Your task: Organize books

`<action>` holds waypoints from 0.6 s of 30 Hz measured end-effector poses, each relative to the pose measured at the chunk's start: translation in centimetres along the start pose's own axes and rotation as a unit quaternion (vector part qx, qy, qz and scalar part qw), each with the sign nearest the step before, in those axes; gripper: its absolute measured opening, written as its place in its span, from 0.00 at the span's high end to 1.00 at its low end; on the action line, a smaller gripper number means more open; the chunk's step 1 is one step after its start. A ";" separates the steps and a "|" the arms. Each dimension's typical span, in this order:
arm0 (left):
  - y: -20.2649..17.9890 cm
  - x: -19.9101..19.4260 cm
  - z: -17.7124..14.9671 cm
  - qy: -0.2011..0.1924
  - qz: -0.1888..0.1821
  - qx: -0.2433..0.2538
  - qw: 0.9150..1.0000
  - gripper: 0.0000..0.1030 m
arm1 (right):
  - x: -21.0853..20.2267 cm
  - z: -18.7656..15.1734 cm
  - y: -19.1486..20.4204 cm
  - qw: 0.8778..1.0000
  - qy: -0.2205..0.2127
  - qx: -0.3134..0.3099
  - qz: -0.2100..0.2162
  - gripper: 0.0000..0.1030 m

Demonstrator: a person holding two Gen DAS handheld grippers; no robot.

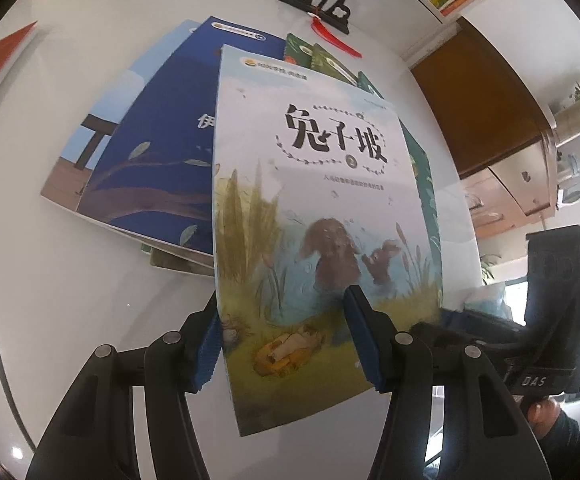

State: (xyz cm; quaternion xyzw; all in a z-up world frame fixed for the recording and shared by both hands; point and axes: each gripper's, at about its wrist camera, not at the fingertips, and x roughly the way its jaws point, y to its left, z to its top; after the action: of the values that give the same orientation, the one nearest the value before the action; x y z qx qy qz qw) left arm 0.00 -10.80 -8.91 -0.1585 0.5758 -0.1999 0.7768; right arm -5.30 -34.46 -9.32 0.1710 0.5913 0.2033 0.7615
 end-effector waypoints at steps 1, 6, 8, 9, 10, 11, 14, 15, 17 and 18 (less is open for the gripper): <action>0.1 -0.1 0.0 -0.003 0.001 -0.002 1.000 0.47 | 0.4 0.0 -0.3 1.000 0.002 0.007 0.005 0.49; -0.6 -1.7 0.1 -0.031 0.032 0.020 0.999 0.70 | 0.8 -0.1 -1.1 0.999 0.002 0.034 0.024 0.63; -1.3 -2.6 0.2 -0.040 0.045 0.033 0.998 0.76 | -0.2 -0.2 -0.3 1.000 -0.006 0.012 0.013 0.73; -1.7 -2.9 0.2 -0.045 0.051 0.042 0.997 0.77 | -0.8 -0.2 0.3 1.000 -0.011 -0.004 0.008 0.75; -1.9 -3.1 0.3 -0.047 0.053 0.047 0.996 0.77 | -1.4 -0.3 0.6 1.000 -0.017 -0.014 0.005 0.77; -2.1 -3.3 0.3 -0.050 0.052 0.053 0.996 0.77 | -1.8 -0.3 1.1 0.999 -0.021 -0.024 0.002 0.78; -2.8 -3.6 0.5 -0.053 0.035 0.067 0.996 0.77 | -2.2 -0.1 2.7 0.998 -0.030 -0.060 -0.004 0.78; -2.9 -3.5 0.7 -0.048 0.024 0.068 0.996 0.77 | -2.0 0.2 3.2 0.997 -0.029 -0.071 -0.002 0.78; -3.0 -3.0 1.2 -0.046 0.027 0.078 0.996 0.77 | -1.4 0.7 3.0 0.997 -0.025 -0.071 0.009 0.78; -3.1 -2.8 1.3 -0.045 0.031 0.082 0.995 0.77 | -1.0 0.8 2.7 0.997 -0.023 -0.065 0.016 0.78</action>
State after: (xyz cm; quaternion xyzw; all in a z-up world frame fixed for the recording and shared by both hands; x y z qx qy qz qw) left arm 0.16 -12.06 -4.70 -0.0853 0.5267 -0.2147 0.8181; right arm -5.01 -32.66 -6.95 0.1351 0.5563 0.2499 0.7809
